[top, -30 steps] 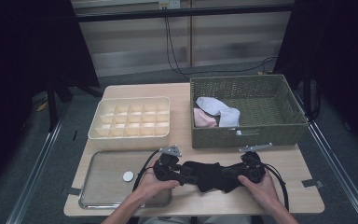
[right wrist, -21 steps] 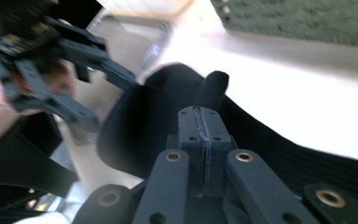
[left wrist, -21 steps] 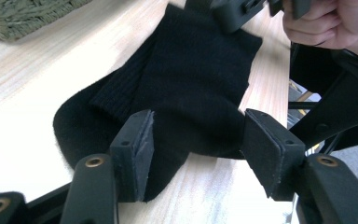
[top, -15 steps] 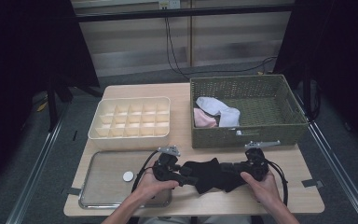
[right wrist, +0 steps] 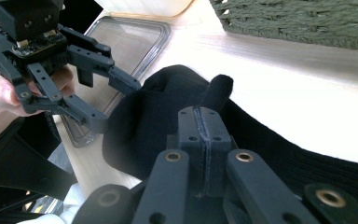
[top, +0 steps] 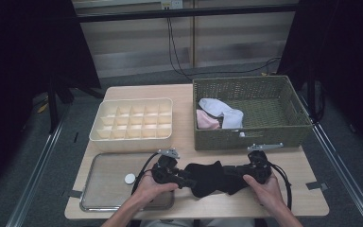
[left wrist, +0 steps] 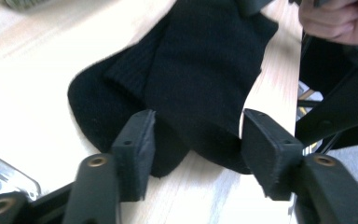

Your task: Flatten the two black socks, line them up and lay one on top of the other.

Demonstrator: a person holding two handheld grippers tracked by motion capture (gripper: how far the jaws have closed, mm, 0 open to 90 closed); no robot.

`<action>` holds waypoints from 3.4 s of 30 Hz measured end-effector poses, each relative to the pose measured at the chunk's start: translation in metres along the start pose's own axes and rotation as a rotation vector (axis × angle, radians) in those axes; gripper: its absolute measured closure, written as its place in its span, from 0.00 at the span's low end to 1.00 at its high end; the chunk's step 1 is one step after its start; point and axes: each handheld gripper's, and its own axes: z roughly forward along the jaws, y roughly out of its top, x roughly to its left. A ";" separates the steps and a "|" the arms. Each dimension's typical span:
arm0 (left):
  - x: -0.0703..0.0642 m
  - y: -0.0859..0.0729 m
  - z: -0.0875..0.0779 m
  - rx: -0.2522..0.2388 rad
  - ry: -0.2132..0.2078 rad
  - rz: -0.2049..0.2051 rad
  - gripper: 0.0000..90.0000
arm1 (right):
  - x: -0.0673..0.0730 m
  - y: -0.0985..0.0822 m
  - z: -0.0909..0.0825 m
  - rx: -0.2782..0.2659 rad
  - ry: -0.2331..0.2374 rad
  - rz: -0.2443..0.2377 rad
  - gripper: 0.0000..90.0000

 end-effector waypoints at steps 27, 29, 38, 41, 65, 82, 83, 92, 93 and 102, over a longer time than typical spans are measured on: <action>-0.013 0.033 -0.013 -0.092 -0.004 0.054 0.95 | -0.003 0.009 -0.049 -0.116 -0.023 0.003 0.99; -0.015 0.038 -0.009 -0.094 -0.008 0.060 0.95 | -0.004 0.010 -0.055 -0.121 -0.034 0.002 0.99; -0.021 0.050 -0.005 -0.148 -0.010 0.058 0.95 | -0.009 0.013 -0.081 -0.185 -0.067 0.007 0.99; -0.026 0.057 -0.007 -0.163 -0.030 0.077 0.95 | -0.007 0.018 -0.094 -0.229 -0.068 -0.001 0.99; 0.017 0.028 -0.033 -0.167 0.050 -0.032 0.95 | -0.007 0.009 -0.023 -0.050 -0.058 0.002 0.87; 0.024 0.021 -0.026 -0.102 0.096 -0.040 0.88 | -0.057 0.004 -0.038 -0.089 -0.235 0.102 0.74; 0.023 0.020 -0.025 -0.102 0.099 -0.040 0.87 | -0.058 0.004 -0.036 -0.082 -0.243 0.096 0.73; 0.022 0.014 -0.027 -0.076 0.133 -0.051 0.71 | -0.060 0.003 -0.018 0.000 -0.303 0.070 0.70; 0.022 0.014 -0.026 -0.071 0.143 -0.049 0.70 | -0.061 0.002 -0.017 -0.003 -0.296 0.074 0.70; 0.026 0.012 -0.025 -0.071 0.197 -0.061 0.90 | -0.064 0.001 -0.018 -0.015 -0.282 0.117 0.97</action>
